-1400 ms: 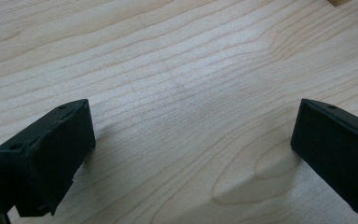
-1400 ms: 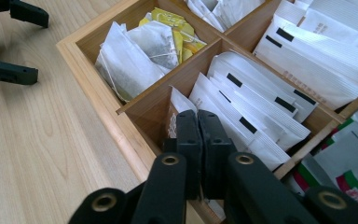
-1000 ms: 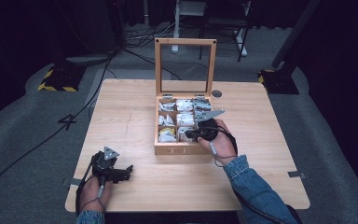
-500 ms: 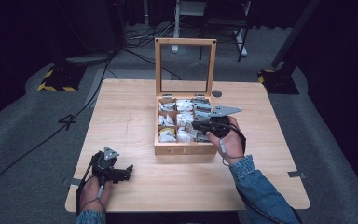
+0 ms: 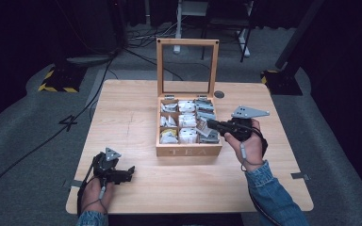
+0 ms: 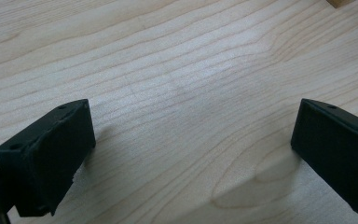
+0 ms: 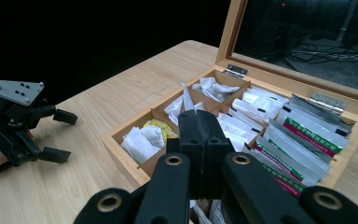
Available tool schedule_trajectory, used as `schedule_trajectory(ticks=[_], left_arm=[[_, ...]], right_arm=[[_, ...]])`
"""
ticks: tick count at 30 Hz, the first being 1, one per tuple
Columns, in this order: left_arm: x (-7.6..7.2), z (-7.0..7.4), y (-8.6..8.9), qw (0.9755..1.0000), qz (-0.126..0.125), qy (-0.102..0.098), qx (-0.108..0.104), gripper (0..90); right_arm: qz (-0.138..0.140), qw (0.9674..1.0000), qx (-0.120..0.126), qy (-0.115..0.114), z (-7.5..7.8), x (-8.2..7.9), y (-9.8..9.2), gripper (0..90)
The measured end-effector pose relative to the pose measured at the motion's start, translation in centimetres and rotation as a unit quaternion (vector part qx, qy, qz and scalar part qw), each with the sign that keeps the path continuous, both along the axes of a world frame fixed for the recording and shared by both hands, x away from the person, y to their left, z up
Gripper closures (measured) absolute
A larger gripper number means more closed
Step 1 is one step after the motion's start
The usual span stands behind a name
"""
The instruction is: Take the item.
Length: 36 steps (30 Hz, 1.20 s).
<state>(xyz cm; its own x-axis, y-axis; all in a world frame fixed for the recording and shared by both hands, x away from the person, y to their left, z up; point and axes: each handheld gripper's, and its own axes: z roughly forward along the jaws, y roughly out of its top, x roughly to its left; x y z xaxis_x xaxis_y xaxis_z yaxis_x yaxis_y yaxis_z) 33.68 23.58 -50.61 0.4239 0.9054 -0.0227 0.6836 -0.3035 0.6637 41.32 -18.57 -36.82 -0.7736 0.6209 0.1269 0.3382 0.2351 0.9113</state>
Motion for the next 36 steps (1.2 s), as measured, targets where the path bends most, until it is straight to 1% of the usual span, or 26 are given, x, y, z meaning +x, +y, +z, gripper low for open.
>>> schedule_trajectory(ticks=[5, 8, 10, 12, 18, 21, 23, 24, 25, 27, 33, 36], left_arm=[[0.0, 0.0, 0.0, 1.0000, 0.000, 0.000, 0.000, 0.0], [0.0, 0.0, 0.0, 1.0000, 0.000, 0.000, 0.000, 0.0], [0.0, 0.0, 0.0, 1.0000, -0.002, 0.000, 0.001, 0.0], [0.1, 0.0, 0.0, 1.0000, 0.000, 0.001, -0.002, 0.0], [0.1, 0.0, -0.1, 1.0000, 0.000, 0.002, -0.003, 0.0], [0.1, 0.0, -0.1, 1.0000, 0.000, 0.001, -0.002, 0.0], [0.1, 0.0, -0.1, 1.0000, 0.000, 0.000, -0.002, 0.0], [0.1, 0.0, -0.1, 1.0000, 0.000, 0.000, -0.002, 0.0], [0.1, 0.0, -0.1, 1.0000, 0.000, 0.000, -0.002, 0.0], [0.1, 0.0, -0.1, 1.0000, 0.000, 0.000, -0.002, 0.0], [0.1, 0.0, -0.1, 1.0000, 0.001, -0.001, -0.001, 0.0], [0.1, 0.0, 0.0, 1.0000, 0.001, 0.000, -0.001, 0.0]], right_arm=[[-0.011, 0.9999, 0.001, 0.003, 0.2, -0.3, -1.1, 90.0], [-0.025, 0.9996, 0.007, 0.008, 0.1, -0.3, -2.2, 90.0], [-0.039, 0.9991, 0.011, 0.010, 0.1, -0.3, -3.1, 90.0], [-0.054, 0.9984, 0.015, 0.012, 0.0, -0.4, -4.2, 90.0], [-0.103, 0.9944, 0.017, 0.013, -0.4, -0.4, -7.6, 90.0], [-0.122, 0.9921, 0.021, 0.018, -0.5, -0.2, -9.0, 90.0], [-0.134, 0.9907, 0.020, 0.015, -0.5, 0.0, -9.9, 90.0], [-0.134, 0.9907, 0.020, 0.015, -0.5, 0.0, -9.9, 90.0], [-0.144, 0.9893, 0.019, 0.014, -0.5, 0.2, -10.5, 90.0], [-0.152, 0.9881, 0.020, 0.014, -0.7, 0.4, -11.1, 90.0], [-0.174, 0.9842, 0.017, 0.027, -1.4, 1.1, -12.3, 90.0], [-0.182, 0.9826, 0.010, 0.034, -1.9, 1.4, -12.6, 90.0]])
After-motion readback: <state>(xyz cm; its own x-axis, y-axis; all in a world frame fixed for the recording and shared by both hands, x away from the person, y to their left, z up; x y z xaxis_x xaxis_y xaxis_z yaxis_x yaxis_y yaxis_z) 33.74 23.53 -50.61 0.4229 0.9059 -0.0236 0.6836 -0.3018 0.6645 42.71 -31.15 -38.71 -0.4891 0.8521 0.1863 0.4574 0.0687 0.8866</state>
